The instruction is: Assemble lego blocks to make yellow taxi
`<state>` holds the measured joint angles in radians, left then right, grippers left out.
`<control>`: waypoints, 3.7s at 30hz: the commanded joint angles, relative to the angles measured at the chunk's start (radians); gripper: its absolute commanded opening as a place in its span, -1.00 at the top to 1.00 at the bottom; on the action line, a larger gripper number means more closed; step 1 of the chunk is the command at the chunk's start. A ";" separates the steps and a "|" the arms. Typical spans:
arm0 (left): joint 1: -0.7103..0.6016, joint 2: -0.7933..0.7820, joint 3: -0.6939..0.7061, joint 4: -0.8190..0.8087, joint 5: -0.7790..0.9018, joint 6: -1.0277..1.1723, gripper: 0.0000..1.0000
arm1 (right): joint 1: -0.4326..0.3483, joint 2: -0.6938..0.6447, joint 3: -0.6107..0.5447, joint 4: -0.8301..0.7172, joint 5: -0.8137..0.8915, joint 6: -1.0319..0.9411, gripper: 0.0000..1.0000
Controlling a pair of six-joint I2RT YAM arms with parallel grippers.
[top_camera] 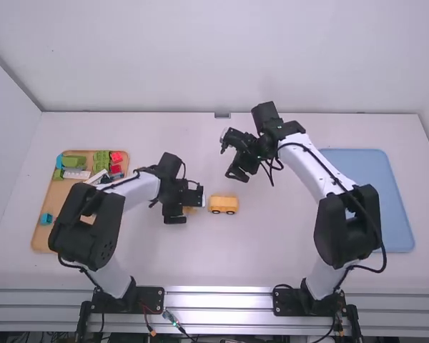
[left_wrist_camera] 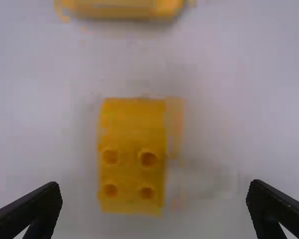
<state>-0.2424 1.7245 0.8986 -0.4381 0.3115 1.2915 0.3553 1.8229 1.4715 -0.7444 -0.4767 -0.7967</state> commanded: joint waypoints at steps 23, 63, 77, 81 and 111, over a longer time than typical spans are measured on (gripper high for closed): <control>0.294 0.206 0.024 0.124 0.805 0.259 -0.98 | -0.065 -0.101 -0.629 0.724 -0.380 -0.124 -0.98; 0.282 0.368 -0.011 0.251 0.745 0.223 0.51 | -0.085 -0.035 -0.831 0.983 -0.439 -0.139 -0.62; 0.281 0.368 -0.009 0.249 0.753 0.222 0.55 | -0.060 0.134 -0.831 1.171 -0.442 -0.085 -0.74; 0.281 0.368 -0.009 0.249 0.788 0.220 0.56 | -0.061 0.174 -0.830 1.237 -0.443 -0.082 -0.69; 0.280 0.330 0.056 0.136 0.820 0.217 0.78 | -0.093 0.285 -0.830 1.366 -0.557 -0.127 -0.11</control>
<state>0.0383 2.0766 0.9474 -0.2913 1.0836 1.5112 0.2596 2.0926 0.6495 0.6250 -1.0245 -0.9203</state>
